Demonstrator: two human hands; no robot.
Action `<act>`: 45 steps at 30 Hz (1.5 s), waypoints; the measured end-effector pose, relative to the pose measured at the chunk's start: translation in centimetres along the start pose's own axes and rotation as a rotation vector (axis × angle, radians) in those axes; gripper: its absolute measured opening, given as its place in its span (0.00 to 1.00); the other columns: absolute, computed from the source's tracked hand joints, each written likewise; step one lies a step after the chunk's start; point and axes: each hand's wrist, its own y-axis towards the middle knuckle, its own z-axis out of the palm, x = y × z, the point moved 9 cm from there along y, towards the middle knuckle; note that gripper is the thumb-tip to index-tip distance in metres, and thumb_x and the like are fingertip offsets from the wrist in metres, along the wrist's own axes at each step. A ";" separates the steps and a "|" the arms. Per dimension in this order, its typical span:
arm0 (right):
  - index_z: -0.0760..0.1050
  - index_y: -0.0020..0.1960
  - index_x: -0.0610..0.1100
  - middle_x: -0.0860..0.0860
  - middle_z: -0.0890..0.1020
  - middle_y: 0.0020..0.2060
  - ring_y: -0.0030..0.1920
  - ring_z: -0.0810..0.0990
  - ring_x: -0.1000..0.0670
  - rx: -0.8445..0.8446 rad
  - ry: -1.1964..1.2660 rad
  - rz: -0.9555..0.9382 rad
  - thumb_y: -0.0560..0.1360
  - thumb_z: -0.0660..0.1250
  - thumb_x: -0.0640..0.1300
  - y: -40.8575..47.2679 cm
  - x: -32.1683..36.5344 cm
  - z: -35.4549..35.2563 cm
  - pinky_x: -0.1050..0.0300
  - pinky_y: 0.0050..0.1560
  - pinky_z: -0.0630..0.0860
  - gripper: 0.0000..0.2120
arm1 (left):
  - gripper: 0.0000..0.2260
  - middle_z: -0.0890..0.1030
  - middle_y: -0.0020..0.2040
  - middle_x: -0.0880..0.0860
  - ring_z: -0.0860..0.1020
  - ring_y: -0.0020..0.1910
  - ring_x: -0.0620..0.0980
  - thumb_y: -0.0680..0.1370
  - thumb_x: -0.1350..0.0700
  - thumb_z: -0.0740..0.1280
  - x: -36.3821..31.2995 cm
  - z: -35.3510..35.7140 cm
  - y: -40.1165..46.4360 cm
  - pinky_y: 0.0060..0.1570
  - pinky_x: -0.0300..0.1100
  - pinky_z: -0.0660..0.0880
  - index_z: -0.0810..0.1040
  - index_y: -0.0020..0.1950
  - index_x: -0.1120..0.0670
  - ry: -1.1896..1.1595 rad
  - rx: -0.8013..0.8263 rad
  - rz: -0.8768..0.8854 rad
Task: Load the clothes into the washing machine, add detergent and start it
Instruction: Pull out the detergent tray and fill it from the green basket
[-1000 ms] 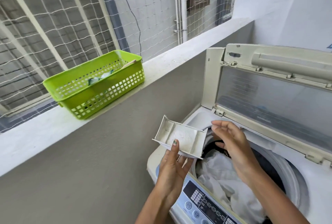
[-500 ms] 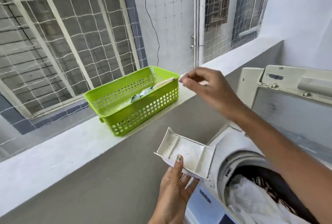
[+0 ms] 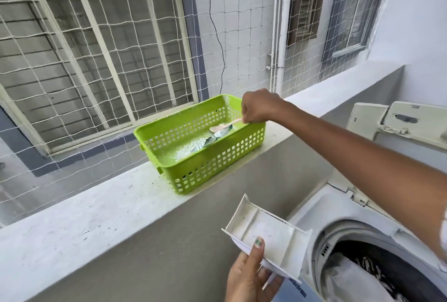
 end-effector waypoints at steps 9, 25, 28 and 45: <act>0.83 0.51 0.39 0.42 0.84 0.46 0.48 0.81 0.45 -0.338 0.549 0.014 0.71 0.71 0.38 -2.5 -4.1 -3.8 0.56 0.49 0.75 0.09 | 0.23 0.85 0.50 0.59 0.85 0.44 0.57 0.61 0.53 0.75 -0.3 -0.5 0.6 0.39 0.50 0.82 0.81 0.54 0.58 0.005 -0.022 0.014; 0.81 0.50 0.40 0.44 0.82 0.34 0.31 0.82 0.54 -0.262 1.040 -0.051 0.73 0.70 0.36 -9.3 -7.5 -5.7 0.65 0.38 0.81 0.07 | 0.20 0.86 0.46 0.58 0.85 0.39 0.54 0.61 0.54 0.74 0.6 0.5 0.6 0.31 0.46 0.80 0.82 0.51 0.58 0.004 -0.016 0.011; 0.81 0.51 0.38 0.43 0.81 0.35 0.32 0.80 0.52 -0.224 0.961 -0.074 0.73 0.70 0.38 -8.7 -6.5 -6.4 0.64 0.37 0.79 0.07 | 0.21 0.85 0.47 0.58 0.85 0.41 0.55 0.62 0.53 0.74 0.5 0.2 0.6 0.34 0.47 0.81 0.81 0.53 0.57 0.014 -0.025 0.011; 0.80 0.50 0.36 0.43 0.80 0.36 0.33 0.79 0.52 0.086 0.695 -0.177 0.74 0.68 0.41 -3.5 -1.7 -10.7 0.67 0.32 0.78 0.09 | 0.24 0.85 0.50 0.59 0.85 0.42 0.56 0.61 0.53 0.74 0.3 -0.9 0.5 0.37 0.49 0.82 0.80 0.56 0.58 -0.008 -0.030 0.011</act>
